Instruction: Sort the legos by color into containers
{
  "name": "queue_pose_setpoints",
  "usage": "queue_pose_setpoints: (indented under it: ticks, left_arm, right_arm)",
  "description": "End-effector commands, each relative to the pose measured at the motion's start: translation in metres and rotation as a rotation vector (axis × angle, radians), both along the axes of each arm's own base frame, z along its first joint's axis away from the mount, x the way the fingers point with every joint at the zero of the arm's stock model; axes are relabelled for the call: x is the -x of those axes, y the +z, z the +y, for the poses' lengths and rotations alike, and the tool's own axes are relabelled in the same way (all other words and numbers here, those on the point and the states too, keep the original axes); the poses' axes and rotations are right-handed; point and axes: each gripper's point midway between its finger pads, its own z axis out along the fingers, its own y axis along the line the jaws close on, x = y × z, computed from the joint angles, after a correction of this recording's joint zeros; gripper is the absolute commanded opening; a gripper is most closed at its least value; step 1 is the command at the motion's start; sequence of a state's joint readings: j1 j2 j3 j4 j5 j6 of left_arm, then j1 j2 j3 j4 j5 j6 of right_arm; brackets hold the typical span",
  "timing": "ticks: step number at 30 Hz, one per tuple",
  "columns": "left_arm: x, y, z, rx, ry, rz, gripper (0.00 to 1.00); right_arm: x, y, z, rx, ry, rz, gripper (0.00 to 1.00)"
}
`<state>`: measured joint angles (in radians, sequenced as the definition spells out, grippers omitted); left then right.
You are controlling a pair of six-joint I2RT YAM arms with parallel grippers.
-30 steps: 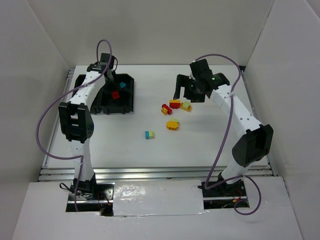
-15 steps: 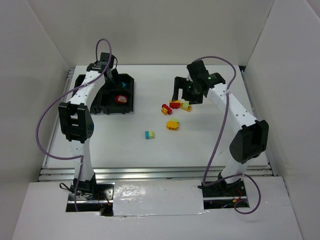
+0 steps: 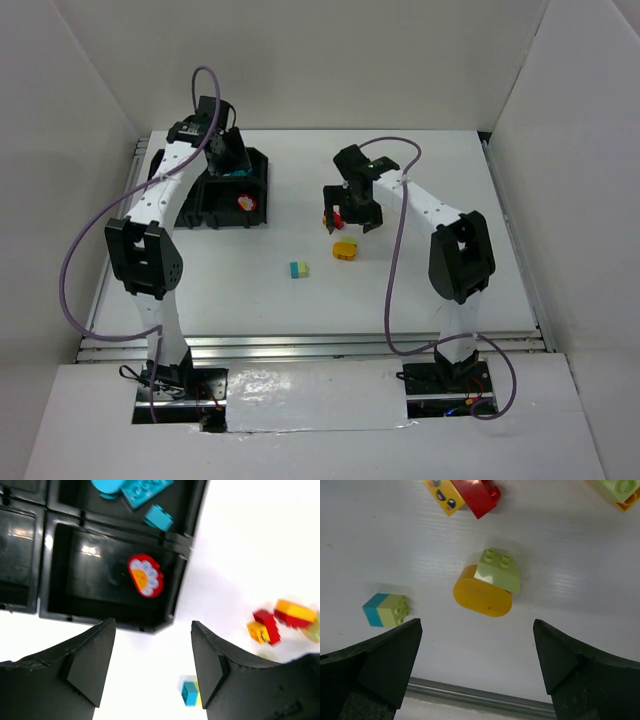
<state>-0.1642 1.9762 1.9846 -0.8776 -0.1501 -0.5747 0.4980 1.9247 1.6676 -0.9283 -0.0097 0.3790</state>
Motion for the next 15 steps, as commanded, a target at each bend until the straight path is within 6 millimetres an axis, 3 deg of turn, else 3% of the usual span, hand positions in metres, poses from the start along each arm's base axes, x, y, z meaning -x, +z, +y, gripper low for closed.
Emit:
queue_pose_setpoints:
  ticks: [1, 8, 15]
  left_arm:
    - [0.02, 0.018, -0.015, -0.003, -0.064, -0.016, 0.74]
    - [0.038, 0.008, -0.024, 0.002, -0.098, 0.015, 0.74]
    - [0.054, 0.002, -0.025, -0.007, -0.126, 0.031, 0.74]
  right_arm:
    - [0.002, -0.014, -0.01, 0.105, -0.115, 0.02, 1.0]
    - [0.016, -0.048, -0.013, 0.156, -0.231, 0.049, 0.99]
    - [0.014, -0.071, -0.007, 0.165, -0.248, 0.04, 0.95]
